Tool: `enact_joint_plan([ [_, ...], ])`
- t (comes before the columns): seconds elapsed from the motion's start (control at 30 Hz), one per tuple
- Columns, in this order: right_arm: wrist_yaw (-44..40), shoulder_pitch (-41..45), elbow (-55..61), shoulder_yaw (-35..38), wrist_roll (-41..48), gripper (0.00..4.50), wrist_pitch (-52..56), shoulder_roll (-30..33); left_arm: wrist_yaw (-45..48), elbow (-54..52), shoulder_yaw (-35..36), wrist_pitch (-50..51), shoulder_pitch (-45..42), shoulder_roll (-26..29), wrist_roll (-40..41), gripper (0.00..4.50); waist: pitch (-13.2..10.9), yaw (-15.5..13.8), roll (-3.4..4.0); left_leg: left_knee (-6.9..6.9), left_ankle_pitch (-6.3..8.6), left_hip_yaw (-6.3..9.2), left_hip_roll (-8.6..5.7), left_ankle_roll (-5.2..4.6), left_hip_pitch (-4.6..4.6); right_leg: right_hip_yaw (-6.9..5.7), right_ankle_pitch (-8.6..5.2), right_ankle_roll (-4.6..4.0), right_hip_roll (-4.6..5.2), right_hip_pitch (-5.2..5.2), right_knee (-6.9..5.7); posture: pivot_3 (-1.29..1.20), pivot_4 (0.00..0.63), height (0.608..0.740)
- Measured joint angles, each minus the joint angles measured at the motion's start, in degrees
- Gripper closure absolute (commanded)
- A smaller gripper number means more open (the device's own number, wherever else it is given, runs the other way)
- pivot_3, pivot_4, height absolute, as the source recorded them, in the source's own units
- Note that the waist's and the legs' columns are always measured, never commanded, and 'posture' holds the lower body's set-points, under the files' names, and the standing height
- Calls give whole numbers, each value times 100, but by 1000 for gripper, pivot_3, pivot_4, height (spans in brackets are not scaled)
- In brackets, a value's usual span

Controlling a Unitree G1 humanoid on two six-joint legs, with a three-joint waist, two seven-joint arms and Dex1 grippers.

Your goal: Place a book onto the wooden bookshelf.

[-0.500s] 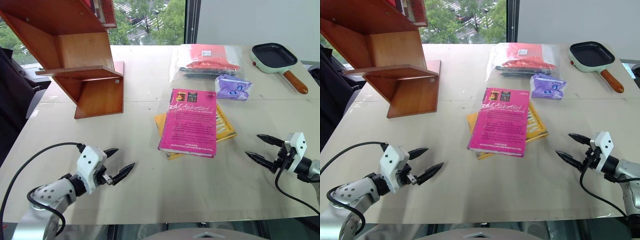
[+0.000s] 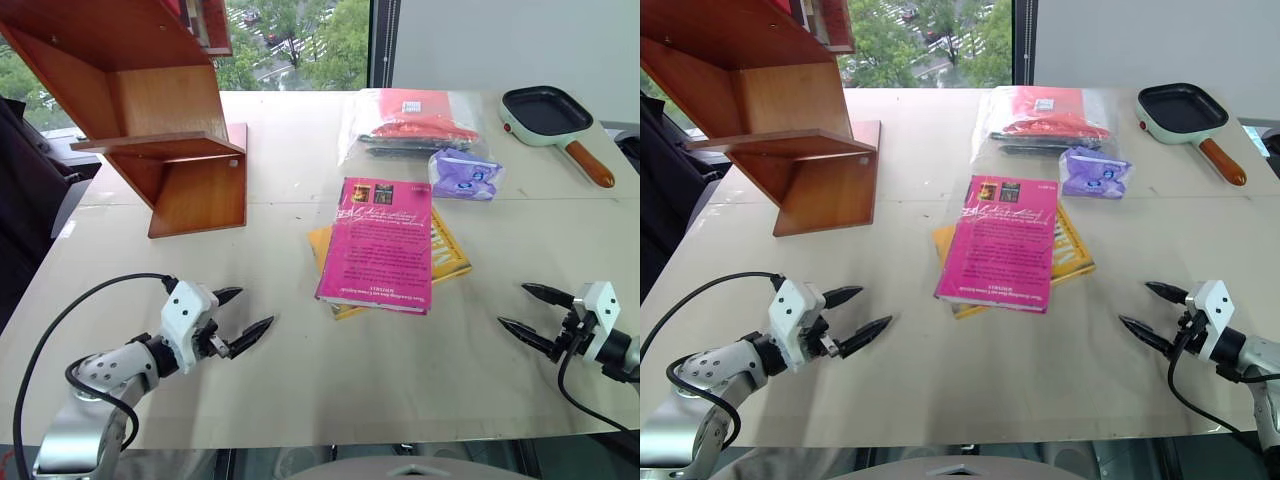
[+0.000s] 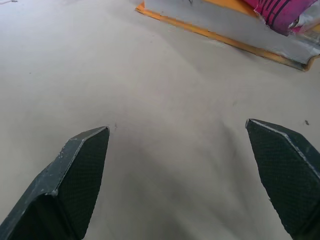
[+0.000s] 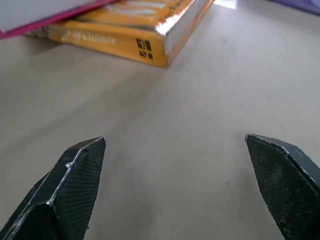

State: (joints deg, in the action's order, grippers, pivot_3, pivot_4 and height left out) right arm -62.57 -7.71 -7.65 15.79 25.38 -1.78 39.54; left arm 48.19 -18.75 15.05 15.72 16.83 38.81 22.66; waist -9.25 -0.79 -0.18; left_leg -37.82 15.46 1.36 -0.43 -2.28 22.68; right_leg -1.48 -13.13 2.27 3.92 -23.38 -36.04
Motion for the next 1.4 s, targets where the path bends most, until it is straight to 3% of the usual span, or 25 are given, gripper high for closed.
enact_joint_plan([
  [0.27, -31, 220, -165, 0, -24, 78, -42, 131, 340, 17, -11, 124, -59, 79, 144, 0, 0, 0, 0, -22, 0, -1, 0, 0, 0, 4, 0, 1, -12, 0, -23, 0, 150, 740],
  [0.3, -44, 248, -187, 0, -24, 307, -37, 146, 367, 25, 0, 139, -68, 102, 173, 0, 0, 0, 0, -27, 0, -1, 0, 0, 0, 5, 0, 0, -12, 0, -29, 0, 150, 740],
  [0.37, -65, 312, -190, -1, -21, 837, 12, 181, 446, 29, 26, 145, -100, 171, 228, 0, 0, 0, 0, -40, 0, -1, 0, 0, 0, 6, -4, -7, -11, 0, -41, 0, 150, 740],
  [0.6, 41, 1070, -101, -49, 38, 4268, 377, 189, 1016, 147, 490, 262, -434, 748, 654, 0, -3, 7, -5, -53, 0, -5, 2, 0, -19, 7, -5, -11, -19, -1, -74, 0, 150, 740],
  [0.63, 76, 1238, -121, -131, 20, 4450, 431, 160, 1164, 180, 550, 260, -461, 835, 718, 0, -4, 10, -6, -53, -1, -7, 2, 0, -21, 5, -5, -11, -23, -1, -76, 0, 150, 740],
  [0.9, 298, 2966, -725, -1021, -458, 4450, 523, -491, 1863, 614, 975, 234, -1046, 1457, 921, 0, -9, 34, -7, -49, -1, -25, 5, 1, -13, 13, 7, 7, -29, -13, -74, 0, 150, 740],
  [1.4, 84, 3852, -1523, -1770, -909, 4450, 290, -1166, 2336, 329, 1371, 991, -1039, 1591, 1789, 0, -15, 96, -11, -49, -1, -19, 4, 3, 1, 18, 9, 10, -23, -24, -76, 0, 150, 740],
])
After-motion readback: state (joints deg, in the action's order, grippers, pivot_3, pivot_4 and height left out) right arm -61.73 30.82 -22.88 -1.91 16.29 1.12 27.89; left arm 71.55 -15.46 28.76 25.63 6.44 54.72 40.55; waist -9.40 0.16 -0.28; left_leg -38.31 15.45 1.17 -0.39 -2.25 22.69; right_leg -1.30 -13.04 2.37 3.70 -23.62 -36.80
